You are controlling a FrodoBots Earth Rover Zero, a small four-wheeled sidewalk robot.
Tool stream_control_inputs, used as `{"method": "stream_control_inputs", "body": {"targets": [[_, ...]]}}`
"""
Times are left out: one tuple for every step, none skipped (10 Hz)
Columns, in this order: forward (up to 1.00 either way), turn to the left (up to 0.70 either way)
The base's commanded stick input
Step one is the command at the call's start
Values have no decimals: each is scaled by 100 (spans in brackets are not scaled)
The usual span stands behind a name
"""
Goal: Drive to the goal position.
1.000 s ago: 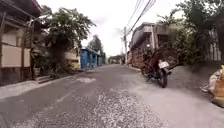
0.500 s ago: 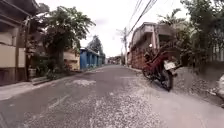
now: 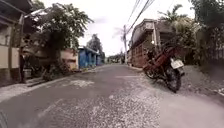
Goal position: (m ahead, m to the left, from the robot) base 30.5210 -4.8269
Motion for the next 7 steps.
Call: {"method": "stream_control_inputs", "body": {"targets": [[50, 0], [50, 0], [50, 0], [50, 0], [50, 0], [50, 0], [50, 0]]}}
